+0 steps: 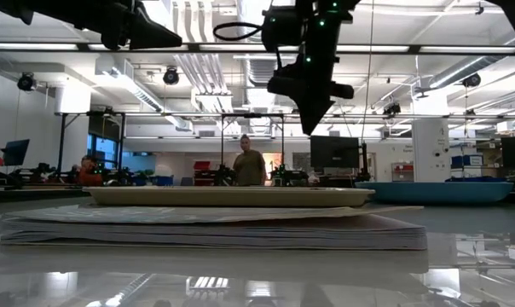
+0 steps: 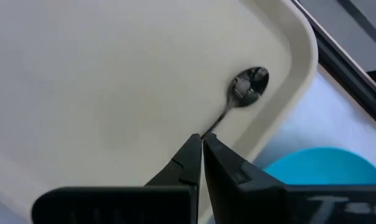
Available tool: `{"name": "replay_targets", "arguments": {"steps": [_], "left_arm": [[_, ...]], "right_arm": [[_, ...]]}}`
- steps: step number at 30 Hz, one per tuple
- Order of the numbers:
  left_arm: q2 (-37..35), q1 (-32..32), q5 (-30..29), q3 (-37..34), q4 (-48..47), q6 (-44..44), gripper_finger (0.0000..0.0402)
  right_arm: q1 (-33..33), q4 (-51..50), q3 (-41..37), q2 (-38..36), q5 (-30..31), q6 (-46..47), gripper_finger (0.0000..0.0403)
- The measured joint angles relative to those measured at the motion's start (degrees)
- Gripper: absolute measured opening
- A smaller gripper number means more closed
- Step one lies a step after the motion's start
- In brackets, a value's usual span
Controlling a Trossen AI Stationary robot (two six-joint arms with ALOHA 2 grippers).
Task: Pick and place plate/cup/fork/spoon on tray
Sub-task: Put the blue plate on the light brown tray to the left of the black spoon
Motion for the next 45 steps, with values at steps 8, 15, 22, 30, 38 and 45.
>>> {"name": "replay_targets", "arguments": {"steps": [8, 15, 22, 30, 38, 45], "left_arm": [[0.00, 0.00, 0.00, -0.01, 0.01, -0.08, 0.0090], [0.00, 0.02, 0.00, -0.01, -1.41, -0.15, 0.0090], [0.11, 0.00, 0.01, -0.01, -1.43, -0.15, 0.0090], [0.15, 0.01, 0.01, -0.01, -1.54, -0.13, 0.0090], [0.54, 0.02, 0.00, -0.01, -1.44, -0.03, 0.0090], [0.90, 0.02, 0.00, -0.01, -1.32, 0.02, 0.0090]], "right_arm": [[0.08, -6.83, -1.62, -0.25, -0.56, -0.02, 0.0009], [0.08, -9.74, -6.38, -1.42, -3.38, -0.13, 0.0009], [0.08, -9.45, -13.87, -5.31, -4.63, -0.75, 0.0009], [0.10, -4.66, -23.63, -12.35, -5.05, -0.15, 0.0009], [0.19, 1.63, -30.23, -18.03, -8.46, -0.11, 0.0040], [0.19, 6.38, -35.64, -20.63, -9.09, -0.40, 0.0122]]}}
